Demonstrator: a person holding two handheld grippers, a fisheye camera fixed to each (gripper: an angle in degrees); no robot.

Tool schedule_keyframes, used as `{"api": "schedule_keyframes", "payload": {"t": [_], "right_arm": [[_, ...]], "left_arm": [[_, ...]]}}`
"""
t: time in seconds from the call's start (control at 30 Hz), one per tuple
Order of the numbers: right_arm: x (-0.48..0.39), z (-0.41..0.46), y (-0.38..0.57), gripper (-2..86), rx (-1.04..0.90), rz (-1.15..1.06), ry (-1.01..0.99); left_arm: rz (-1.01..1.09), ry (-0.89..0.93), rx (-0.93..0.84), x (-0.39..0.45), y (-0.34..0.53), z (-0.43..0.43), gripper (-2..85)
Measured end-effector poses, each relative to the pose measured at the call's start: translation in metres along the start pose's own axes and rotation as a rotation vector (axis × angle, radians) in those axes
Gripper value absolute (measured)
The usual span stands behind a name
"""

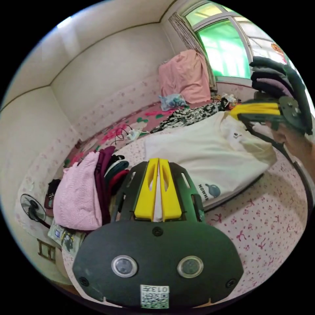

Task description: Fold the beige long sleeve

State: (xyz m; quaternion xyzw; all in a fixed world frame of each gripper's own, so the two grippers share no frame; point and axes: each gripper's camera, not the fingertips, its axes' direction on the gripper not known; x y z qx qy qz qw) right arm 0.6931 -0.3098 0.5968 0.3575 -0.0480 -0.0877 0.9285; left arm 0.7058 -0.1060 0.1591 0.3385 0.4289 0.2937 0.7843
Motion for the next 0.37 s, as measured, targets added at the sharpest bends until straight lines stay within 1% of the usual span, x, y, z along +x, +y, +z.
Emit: {"api": "schedule_keyframes", "payload": {"t": [0.03, 0.07, 0.13, 0.17, 0.2, 0.27, 0.37], "right_arm": [[-0.001, 0.002, -0.005, 0.0, 0.007, -0.003, 0.026], [-0.004, 0.013, -0.014, 0.0, -0.001, -0.017, 0.066], [-0.007, 0.044, -0.018, 0.0, -0.103, -0.03, 0.105], [-0.009, 0.077, -0.013, 0.0, -0.265, -0.039, 0.081], [-0.011, 0.102, 0.0, 0.0, -0.35, -0.029, -0.003], [-0.014, 0.103, 0.007, 0.0, -0.286, 0.01, 0.008], [-0.028, 0.109, 0.004, 0.0, -0.305, -0.048, 0.043]], "left_arm": [[0.004, -0.014, -0.026, 0.003, -0.001, 0.005, -0.2], [0.01, 0.017, -0.112, 0.006, -0.001, 0.019, -0.2], [-0.008, 0.054, -0.204, 0.007, 0.006, 0.039, -0.2], [-0.015, 0.051, -0.178, 0.006, 0.011, 0.038, -0.2], [-0.02, 0.06, -0.176, 0.005, 0.011, 0.039, -0.2], [0.019, 0.031, -0.199, 0.009, 0.009, 0.041, -0.3], [0.002, 0.043, -0.211, 0.0, 0.01, 0.041, -0.3]]}}
